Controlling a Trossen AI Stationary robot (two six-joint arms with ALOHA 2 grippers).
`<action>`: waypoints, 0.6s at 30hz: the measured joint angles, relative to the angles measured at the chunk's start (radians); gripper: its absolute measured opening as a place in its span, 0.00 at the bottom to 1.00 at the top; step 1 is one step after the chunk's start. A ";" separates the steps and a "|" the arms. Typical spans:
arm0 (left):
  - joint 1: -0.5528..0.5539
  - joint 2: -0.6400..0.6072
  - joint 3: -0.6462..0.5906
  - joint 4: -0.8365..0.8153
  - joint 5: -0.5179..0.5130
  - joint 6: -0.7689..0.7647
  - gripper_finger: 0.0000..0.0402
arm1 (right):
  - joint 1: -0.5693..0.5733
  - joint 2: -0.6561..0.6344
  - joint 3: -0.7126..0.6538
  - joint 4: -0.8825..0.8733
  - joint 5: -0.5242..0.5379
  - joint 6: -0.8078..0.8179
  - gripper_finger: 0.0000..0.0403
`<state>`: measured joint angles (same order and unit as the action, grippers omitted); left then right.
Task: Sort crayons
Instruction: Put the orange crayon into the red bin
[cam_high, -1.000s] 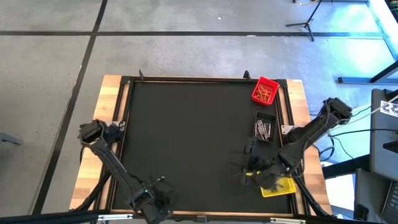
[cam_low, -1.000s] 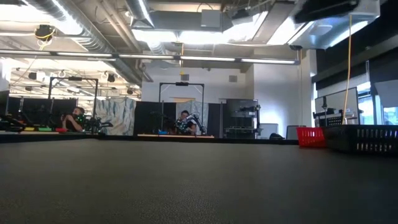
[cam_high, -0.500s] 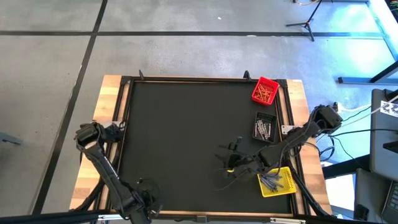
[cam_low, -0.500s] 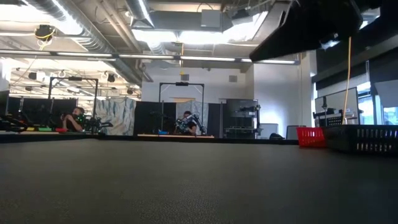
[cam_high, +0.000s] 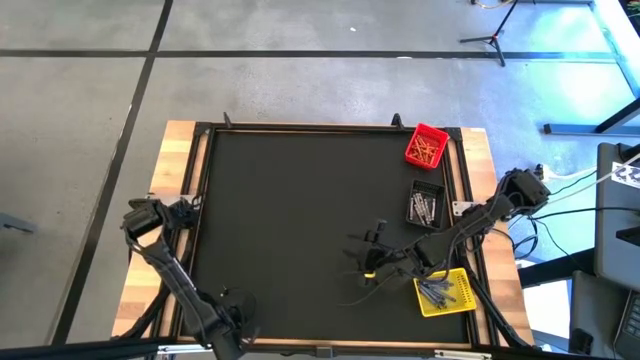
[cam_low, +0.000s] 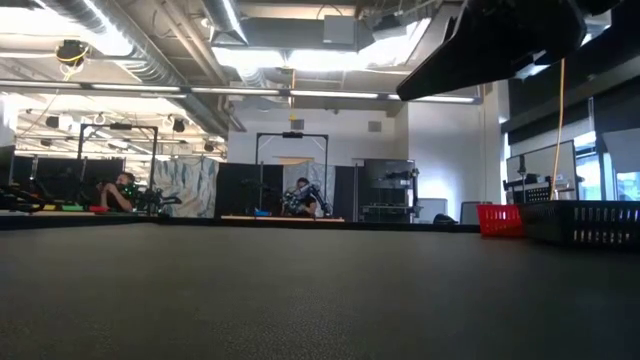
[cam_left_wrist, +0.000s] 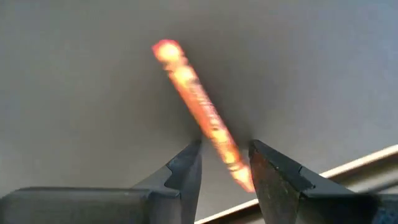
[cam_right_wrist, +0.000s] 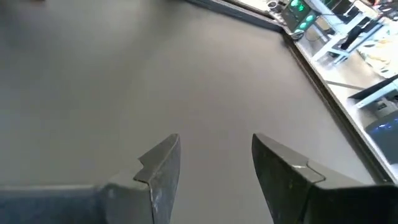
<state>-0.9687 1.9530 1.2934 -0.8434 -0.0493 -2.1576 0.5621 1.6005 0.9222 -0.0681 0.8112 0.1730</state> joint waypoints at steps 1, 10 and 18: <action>0.001 0.000 -0.014 0.040 -0.004 0.013 0.31 | 0.000 0.000 0.000 0.000 -0.005 0.000 0.49; 0.002 -0.007 -0.073 0.098 -0.012 0.064 0.30 | 0.000 0.000 0.000 0.009 -0.010 0.000 0.49; 0.014 -0.004 -0.069 0.087 -0.014 0.169 0.10 | 0.000 0.000 0.000 0.017 -0.013 -0.024 0.49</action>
<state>-0.9543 1.9487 1.2249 -0.7562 -0.0634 -1.9883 0.5621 1.6005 0.9222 -0.0512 0.7985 0.1490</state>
